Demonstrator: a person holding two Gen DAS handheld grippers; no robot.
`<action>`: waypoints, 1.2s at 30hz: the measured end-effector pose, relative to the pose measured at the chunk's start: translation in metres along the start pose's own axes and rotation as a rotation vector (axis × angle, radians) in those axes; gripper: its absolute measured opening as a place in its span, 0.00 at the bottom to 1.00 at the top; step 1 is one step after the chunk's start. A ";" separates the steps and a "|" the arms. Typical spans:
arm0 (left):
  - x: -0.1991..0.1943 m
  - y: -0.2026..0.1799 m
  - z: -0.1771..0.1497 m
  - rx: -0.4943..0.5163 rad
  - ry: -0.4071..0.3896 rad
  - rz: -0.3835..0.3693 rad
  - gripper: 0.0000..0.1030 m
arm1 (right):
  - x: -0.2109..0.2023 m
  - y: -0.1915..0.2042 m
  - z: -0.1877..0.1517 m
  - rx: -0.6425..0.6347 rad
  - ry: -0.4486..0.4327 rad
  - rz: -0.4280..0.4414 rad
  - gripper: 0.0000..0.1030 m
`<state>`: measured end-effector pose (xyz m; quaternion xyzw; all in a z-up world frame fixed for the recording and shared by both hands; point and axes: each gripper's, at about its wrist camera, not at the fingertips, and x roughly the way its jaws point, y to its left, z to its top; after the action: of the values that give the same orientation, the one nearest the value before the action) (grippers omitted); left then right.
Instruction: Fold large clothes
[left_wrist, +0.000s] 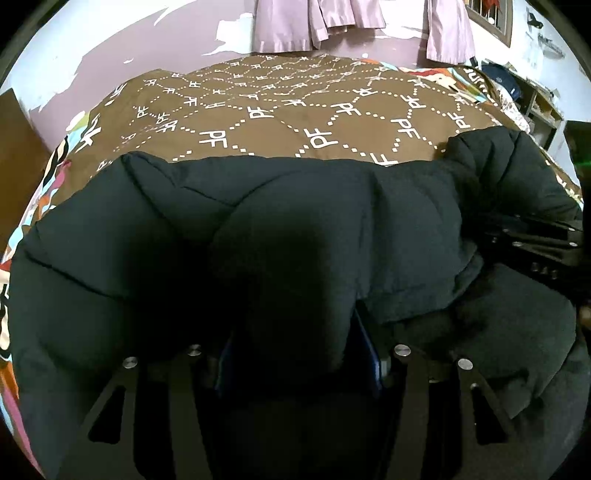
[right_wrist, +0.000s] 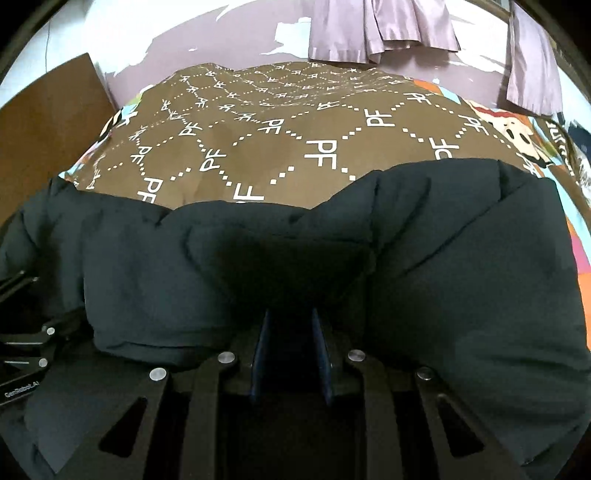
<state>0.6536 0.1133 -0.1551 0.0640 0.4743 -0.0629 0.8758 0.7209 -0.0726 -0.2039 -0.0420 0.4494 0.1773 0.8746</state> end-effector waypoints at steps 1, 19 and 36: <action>0.001 0.000 0.000 0.003 0.004 0.004 0.49 | -0.003 -0.002 -0.001 0.008 -0.014 0.014 0.21; -0.050 0.007 -0.013 -0.112 -0.156 -0.043 0.60 | -0.070 0.000 -0.029 0.047 -0.238 0.001 0.69; -0.115 -0.003 -0.036 -0.257 -0.269 -0.023 0.96 | -0.148 0.004 -0.069 0.092 -0.340 0.054 0.87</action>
<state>0.5608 0.1227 -0.0783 -0.0627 0.3579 -0.0198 0.9315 0.5879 -0.1252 -0.1261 0.0406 0.3034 0.1844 0.9339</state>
